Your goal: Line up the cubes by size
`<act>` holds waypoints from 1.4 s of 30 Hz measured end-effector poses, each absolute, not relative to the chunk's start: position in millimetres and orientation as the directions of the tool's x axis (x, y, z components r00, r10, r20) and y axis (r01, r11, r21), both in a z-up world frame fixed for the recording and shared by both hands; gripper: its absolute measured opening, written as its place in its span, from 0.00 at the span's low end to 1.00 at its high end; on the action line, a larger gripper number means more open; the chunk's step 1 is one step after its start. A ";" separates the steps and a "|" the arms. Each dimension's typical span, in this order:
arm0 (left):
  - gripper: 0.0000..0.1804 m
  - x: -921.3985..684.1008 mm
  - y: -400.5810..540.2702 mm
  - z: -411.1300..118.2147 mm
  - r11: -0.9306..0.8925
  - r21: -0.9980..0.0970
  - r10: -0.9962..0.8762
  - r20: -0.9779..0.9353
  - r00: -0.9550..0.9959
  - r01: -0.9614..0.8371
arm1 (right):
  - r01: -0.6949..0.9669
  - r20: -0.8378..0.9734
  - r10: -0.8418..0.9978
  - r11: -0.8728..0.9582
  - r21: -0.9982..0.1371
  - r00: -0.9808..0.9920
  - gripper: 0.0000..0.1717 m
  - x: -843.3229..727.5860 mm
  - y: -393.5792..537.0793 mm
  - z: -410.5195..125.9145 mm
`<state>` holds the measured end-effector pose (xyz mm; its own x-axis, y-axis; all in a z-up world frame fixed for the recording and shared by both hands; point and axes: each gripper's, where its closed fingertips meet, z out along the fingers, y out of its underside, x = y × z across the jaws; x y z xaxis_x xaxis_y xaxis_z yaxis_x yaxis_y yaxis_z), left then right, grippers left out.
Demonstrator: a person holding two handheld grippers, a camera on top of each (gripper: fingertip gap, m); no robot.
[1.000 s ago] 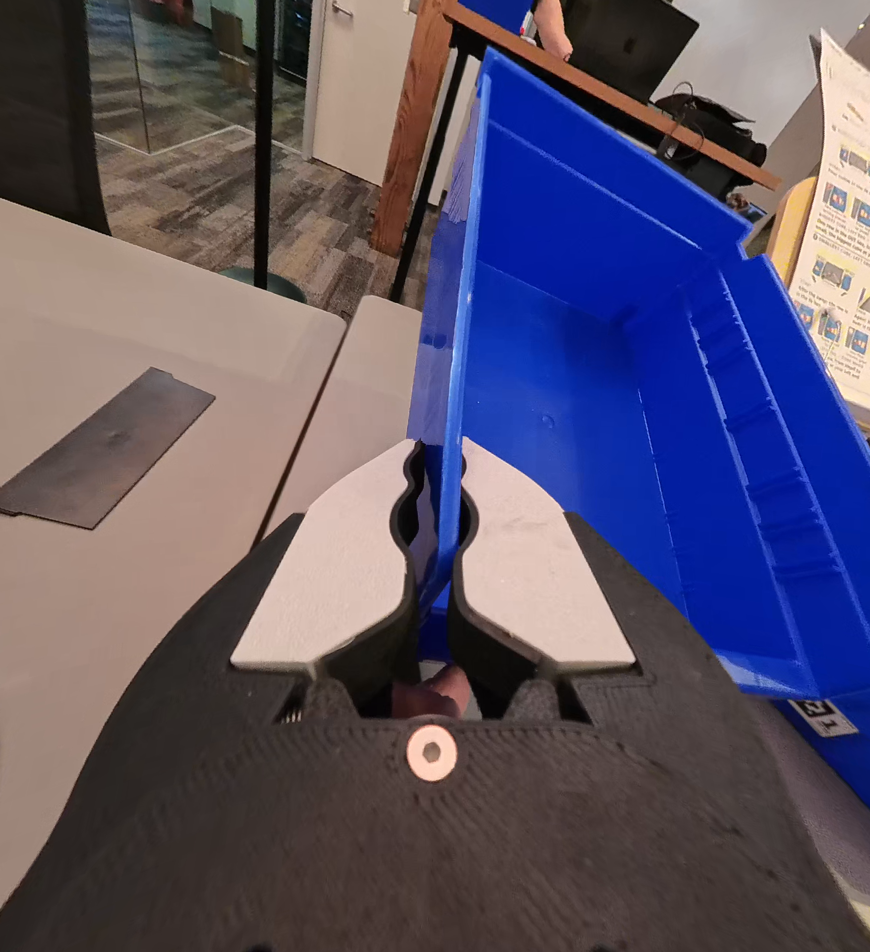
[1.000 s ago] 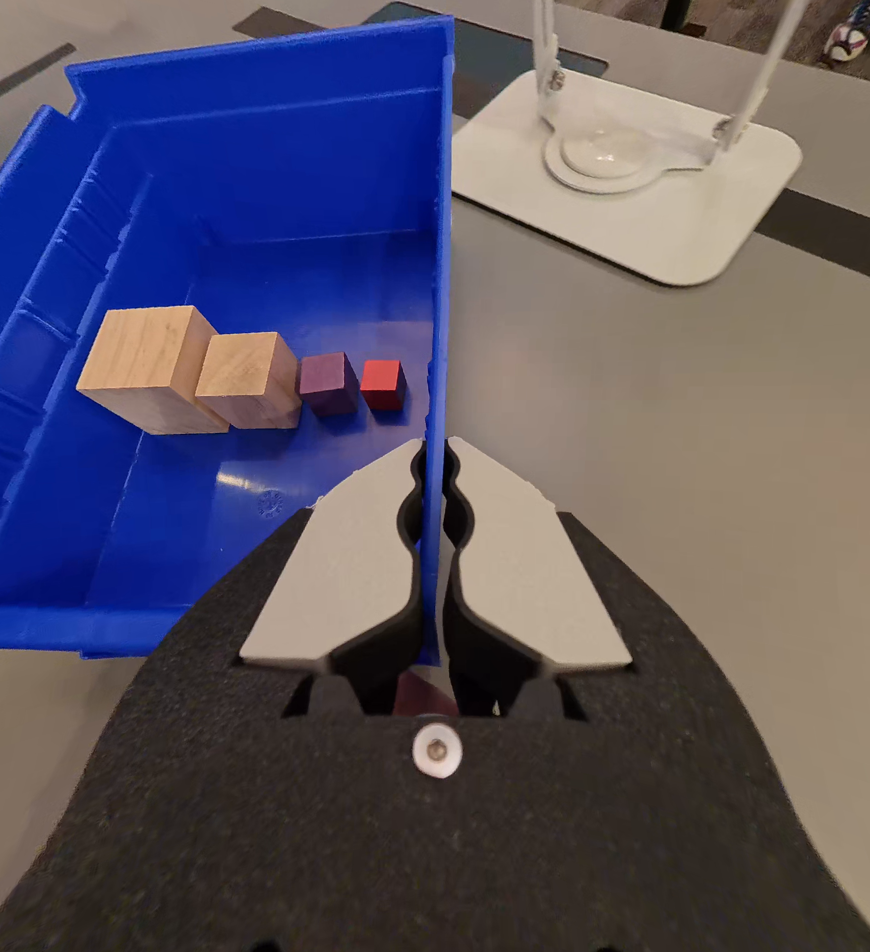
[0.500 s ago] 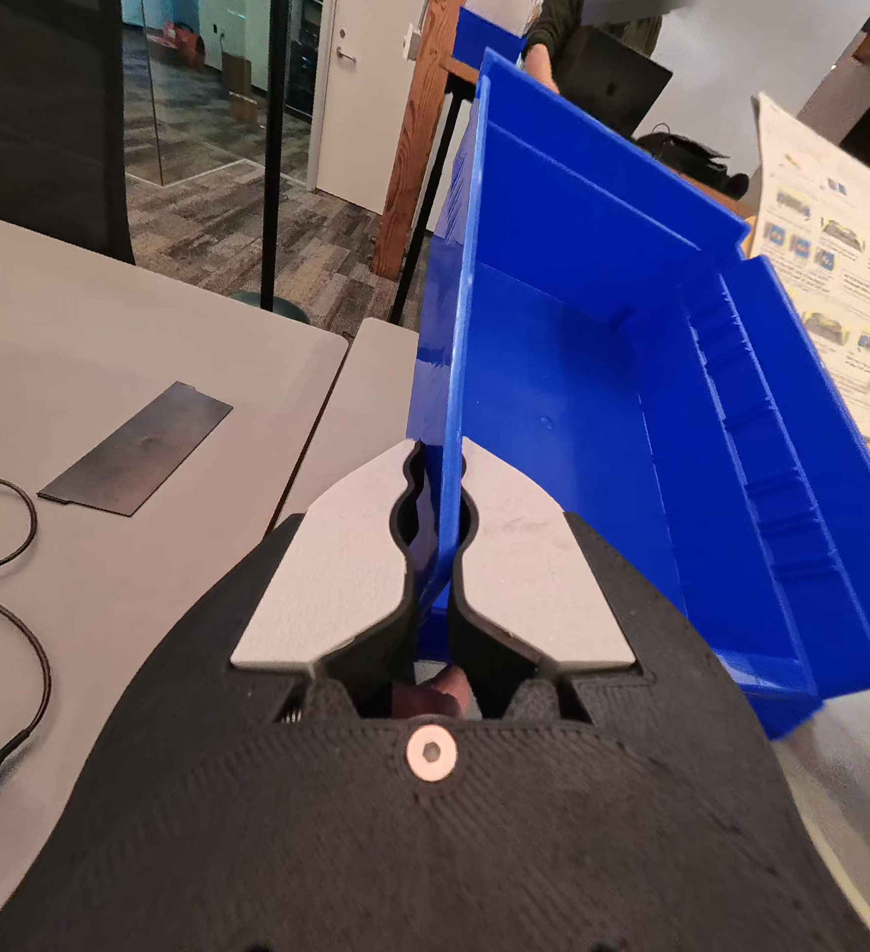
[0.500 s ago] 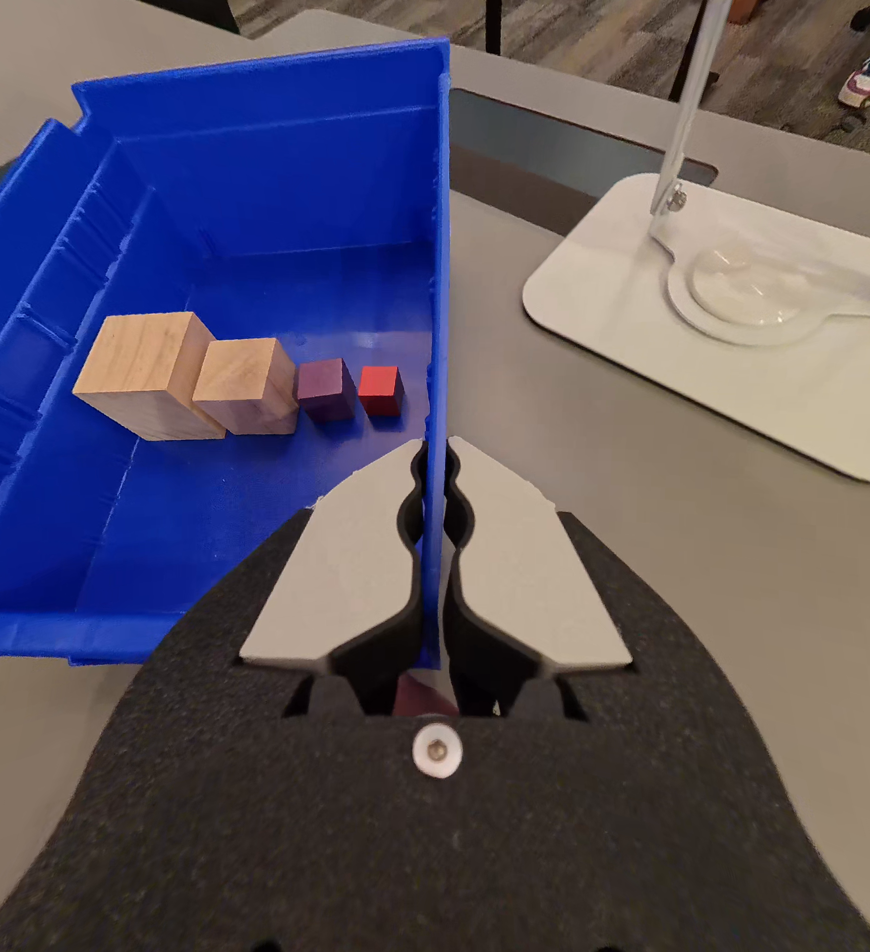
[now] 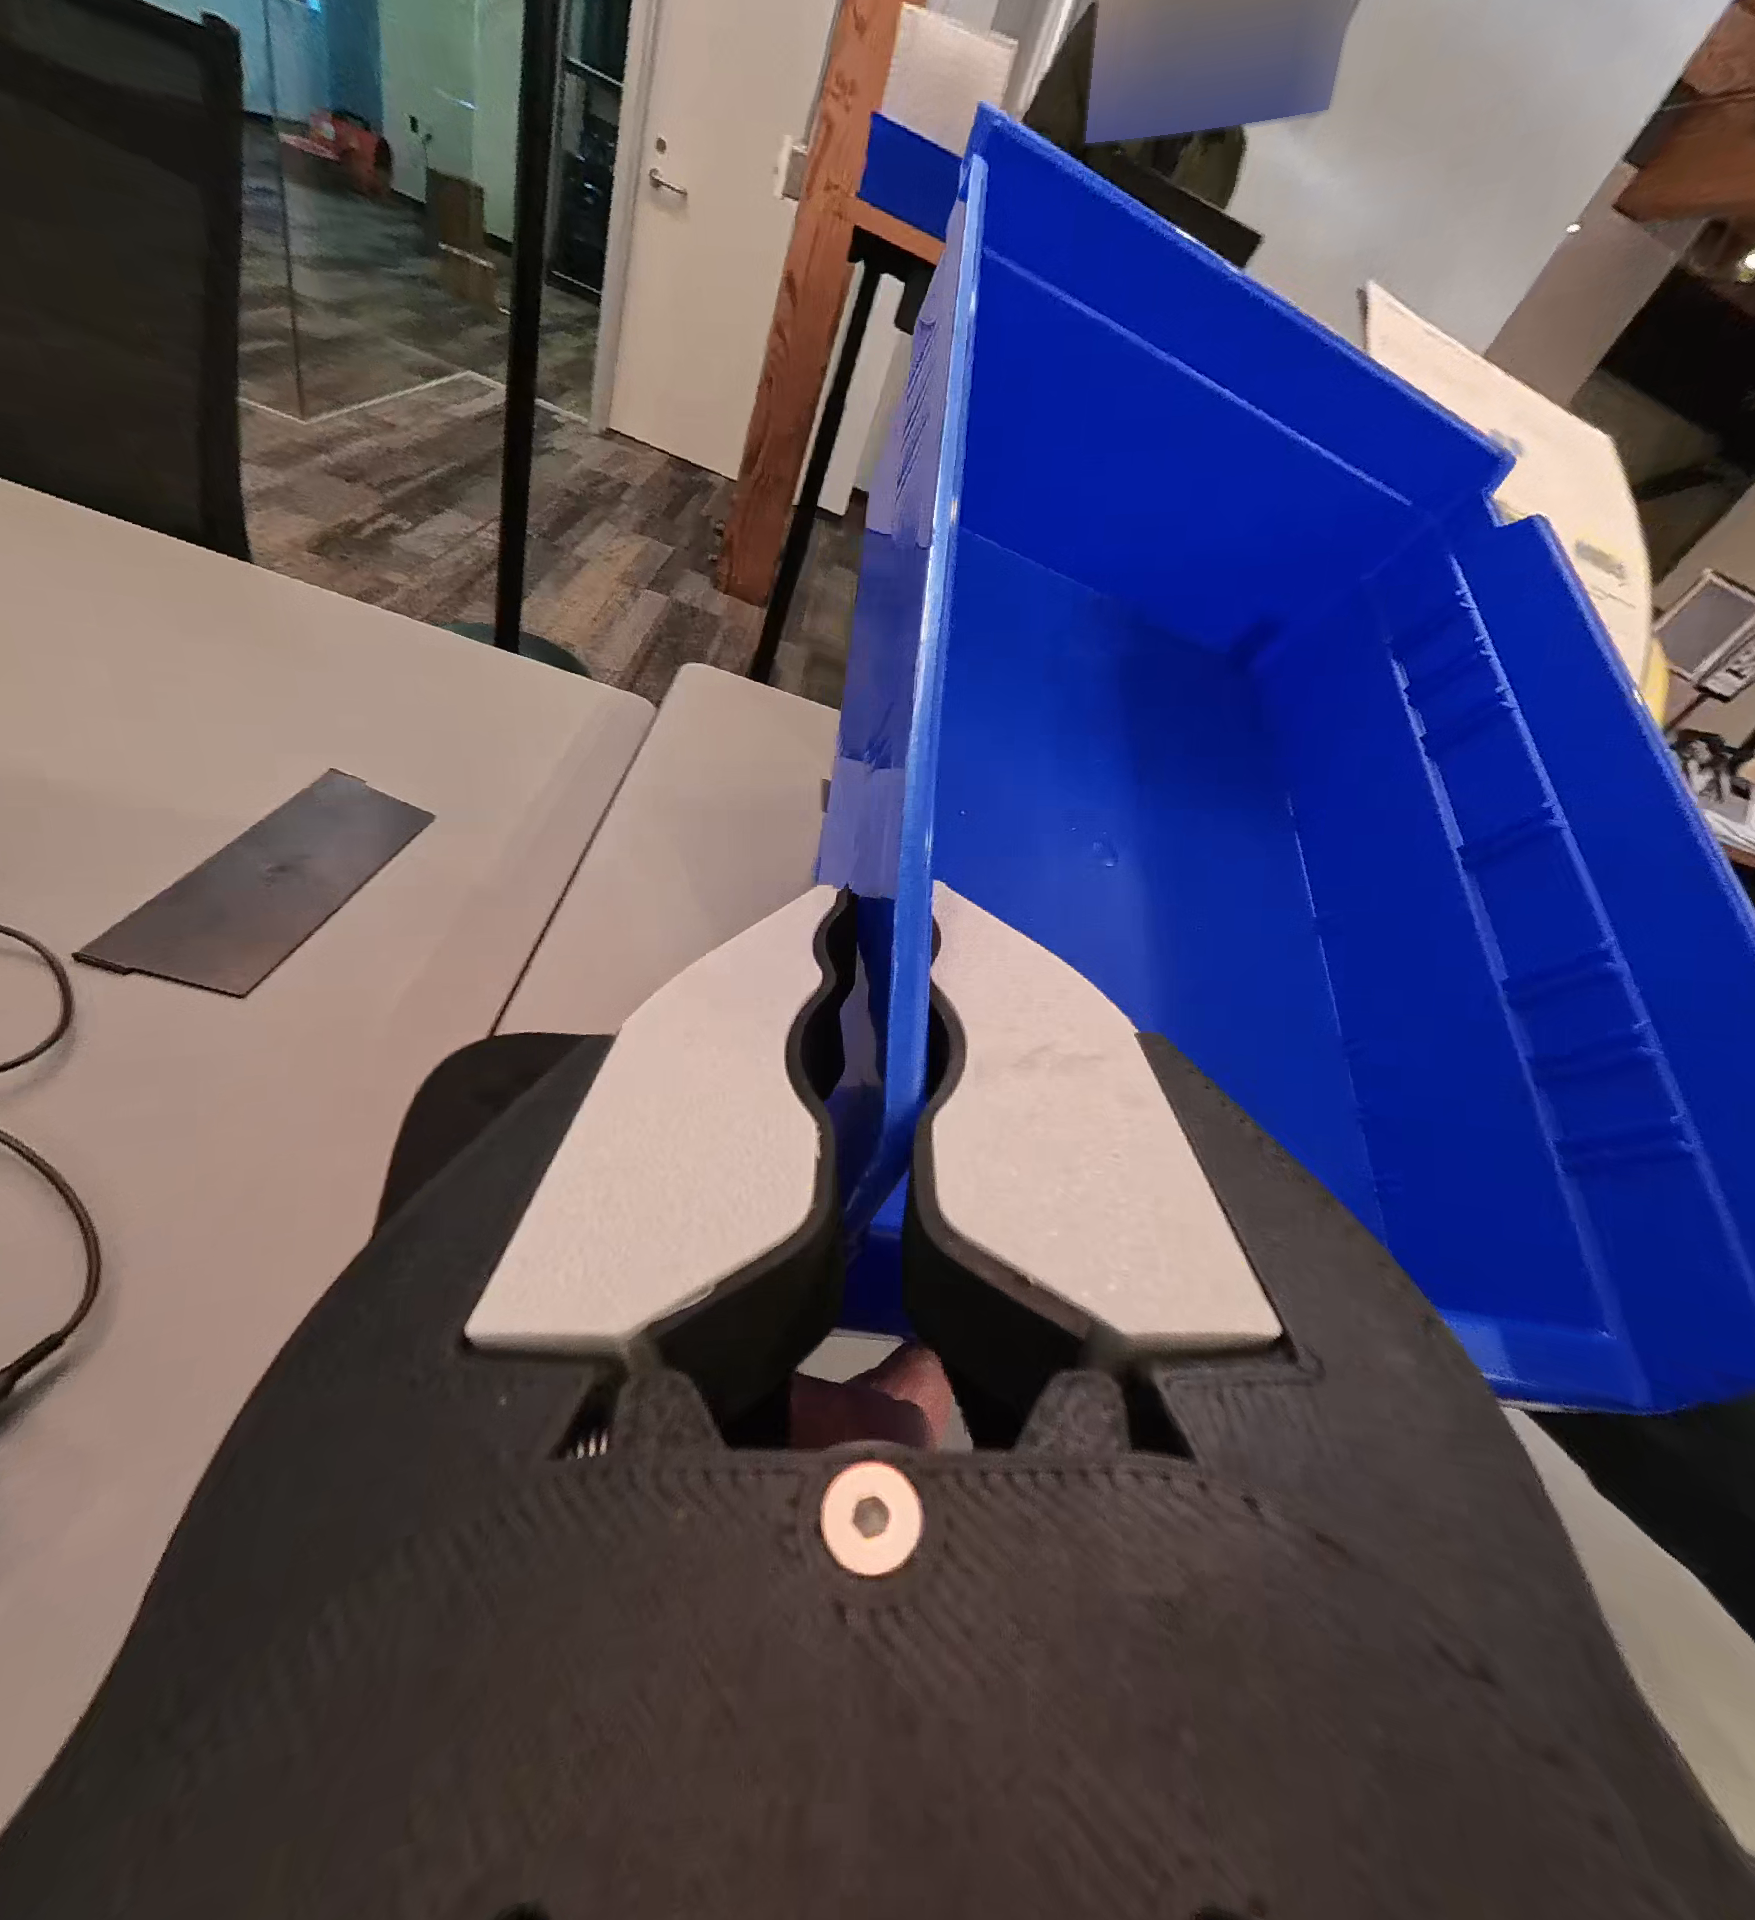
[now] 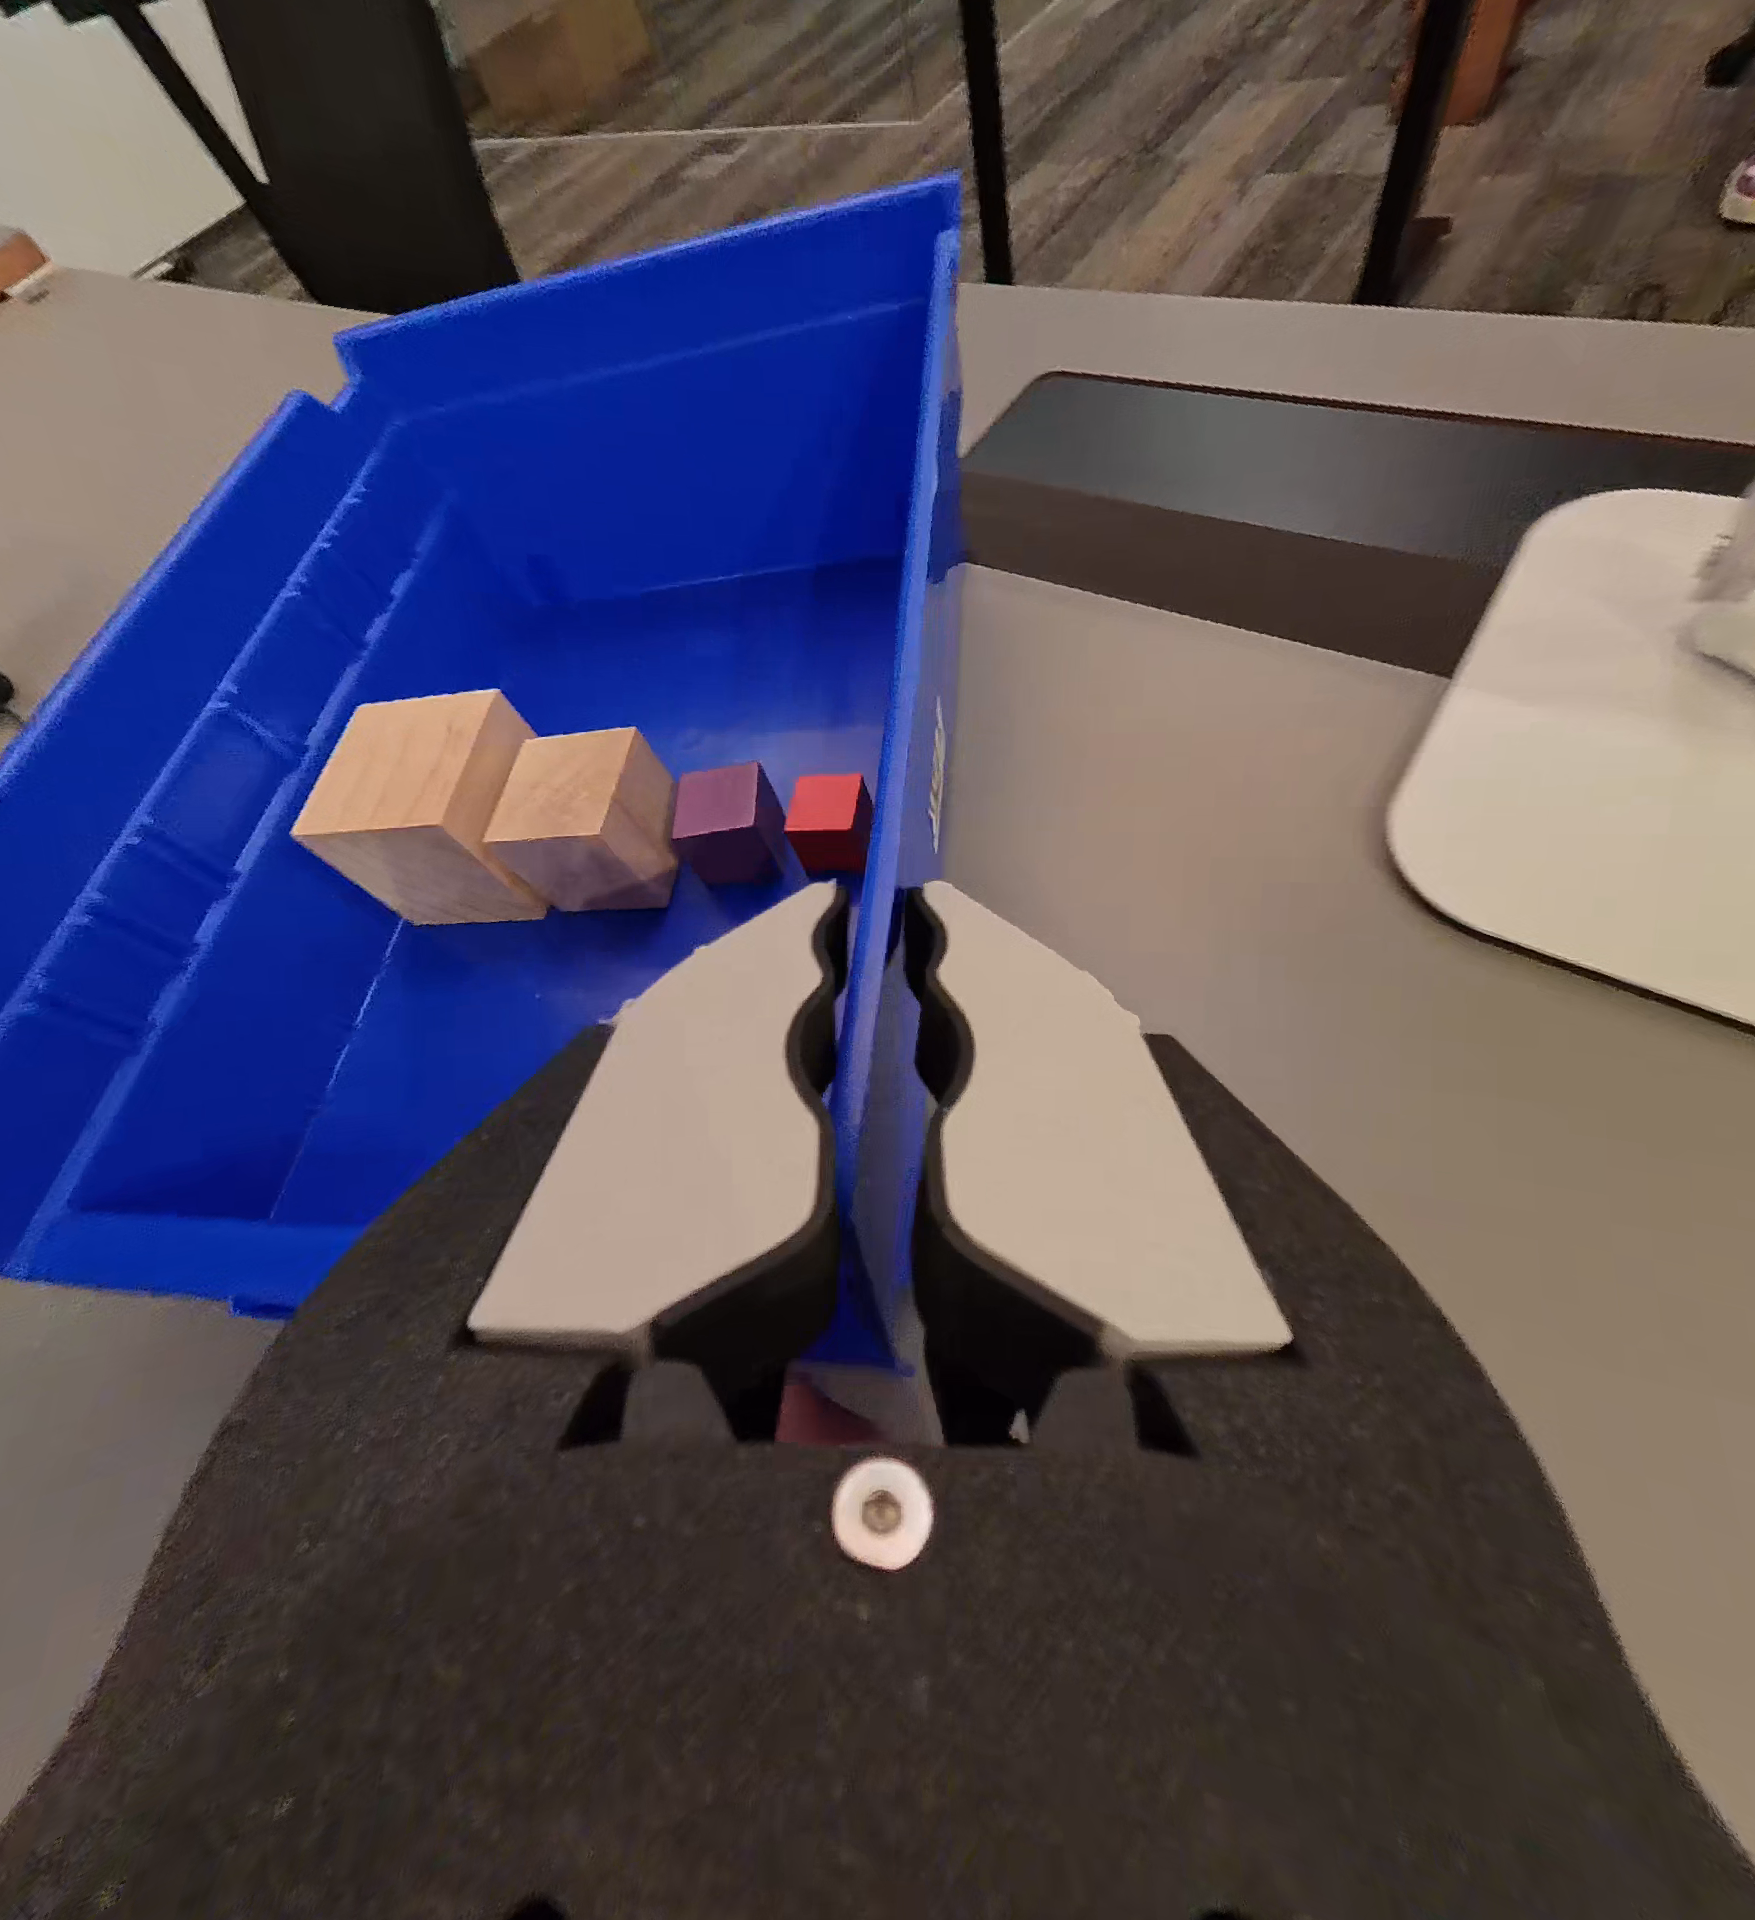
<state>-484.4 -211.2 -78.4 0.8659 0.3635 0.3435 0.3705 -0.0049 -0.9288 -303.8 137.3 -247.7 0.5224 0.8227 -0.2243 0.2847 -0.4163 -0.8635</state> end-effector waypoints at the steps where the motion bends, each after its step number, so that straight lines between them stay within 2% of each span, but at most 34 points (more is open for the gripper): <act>1: 0.04 -480.4 -211.6 -77.9 -0.006 -0.929 0.355 0.344 0.870 0.369 | 0.278 -0.226 0.828 -0.409 -0.869 0.513 0.14 -308.2 134.1 -244.4; 3: 0.04 -470.6 -209.8 -78.1 -0.011 -0.928 0.336 0.347 0.876 0.371 | 0.266 -0.230 0.833 -0.402 -0.876 0.503 0.26 -308.7 131.1 -236.1; 6: 0.04 -452.6 -201.7 -77.9 -0.027 -0.930 0.302 0.341 0.890 0.366 | 0.228 -0.247 0.840 -0.393 -0.891 0.482 0.34 -289.2 133.4 -217.6; 12: 0.04 -391.5 -156.8 -83.2 -0.084 -0.932 0.182 0.334 0.925 0.353 | 0.165 -0.282 0.884 -0.362 -0.917 0.374 0.33 -188.3 130.2 -158.2; 18: 0.04 -290.6 -77.1 -109.8 -0.207 -0.903 -0.027 0.390 0.920 0.376 | 0.128 -0.259 0.859 -0.346 -0.930 0.441 0.31 -33.6 128.1 -127.4; 28: 0.04 -126.4 37.7 -182.2 -0.443 -0.830 -0.214 0.464 0.859 0.338 | 0.108 -0.207 0.723 -0.363 -0.925 0.660 0.34 148.8 52.3 -164.7; 31: 0.04 -98.3 62.5 -196.6 -0.483 -0.813 -0.227 0.475 0.850 0.325 | 0.109 -0.183 0.703 -0.349 -0.931 0.687 0.36 161.4 28.9 -167.1; 35: 0.04 -70.9 88.9 -213.0 -0.526 -0.793 -0.218 0.477 0.852 0.309 | 0.145 -0.141 0.685 -0.342 -0.928 0.715 0.44 149.3 8.2 -177.3; 42: 0.04 -33.0 108.8 -236.2 -0.558 -0.793 -0.228 0.431 0.873 0.246 | 0.145 -0.178 0.656 -0.408 -0.901 0.734 0.45 125.1 13.7 -213.0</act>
<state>-33.0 108.8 -236.2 0.8730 -0.2281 0.4312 0.2458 -0.5578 -0.7927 125.1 13.7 -213.0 0.7338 0.6556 -0.1784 0.1455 -0.4080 -0.9013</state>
